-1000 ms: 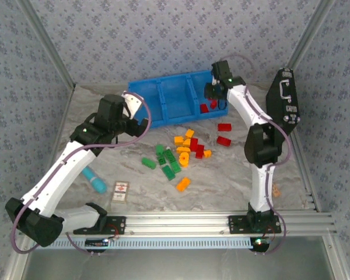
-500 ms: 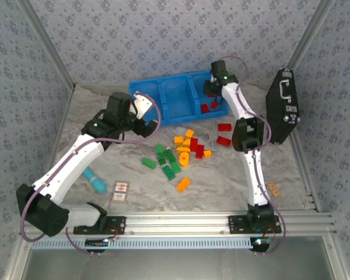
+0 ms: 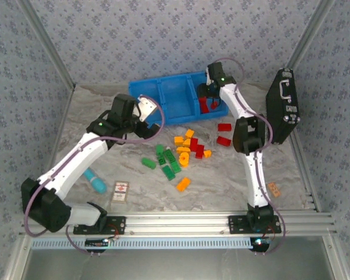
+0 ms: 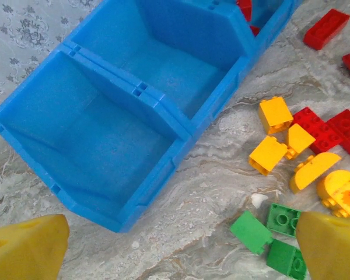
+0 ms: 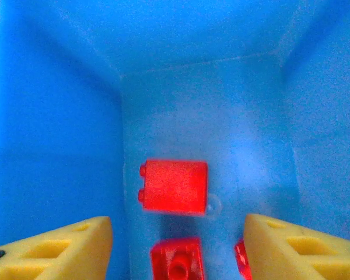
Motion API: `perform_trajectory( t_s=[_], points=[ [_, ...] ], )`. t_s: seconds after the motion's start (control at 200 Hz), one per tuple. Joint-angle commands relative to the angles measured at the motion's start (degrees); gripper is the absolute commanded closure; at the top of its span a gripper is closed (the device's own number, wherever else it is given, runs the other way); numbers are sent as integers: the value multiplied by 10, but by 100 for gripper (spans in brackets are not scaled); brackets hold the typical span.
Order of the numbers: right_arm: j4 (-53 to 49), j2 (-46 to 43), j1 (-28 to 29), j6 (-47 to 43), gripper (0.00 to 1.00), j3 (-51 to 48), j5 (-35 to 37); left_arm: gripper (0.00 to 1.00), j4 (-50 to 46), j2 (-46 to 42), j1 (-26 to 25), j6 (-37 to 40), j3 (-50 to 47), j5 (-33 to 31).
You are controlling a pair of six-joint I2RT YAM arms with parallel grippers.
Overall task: Sort the legos into containers by color
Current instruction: Place the lego in the container, then pick up the lego from the middle-right of the table.
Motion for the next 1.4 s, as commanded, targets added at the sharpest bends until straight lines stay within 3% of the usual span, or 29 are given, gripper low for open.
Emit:
perform_trajectory(
  t_s=[0.0, 0.125, 0.455, 0.605, 0.855, 1.395],
  points=[
    [25, -113, 8, -29, 34, -70, 1, 0, 32, -56, -10, -13, -19, 23],
    [24, -180, 9, -37, 29, -146, 11, 0, 40, -96, -17, -28, -36, 34],
    [39, -345, 3, -3, 0, -386, 64, 0, 44, -163, -27, -53, -75, 34],
    [39, -371, -10, 26, 0, -455, 60, 0, 59, -169, -28, -52, -90, 33],
    [73, -339, -33, 47, 0, -500, 43, 0, 55, -158, -28, -45, -92, 35],
    [71, -191, -54, 40, 0, -430, 45, 0, 56, -92, -25, -20, -89, 15]
  ],
)
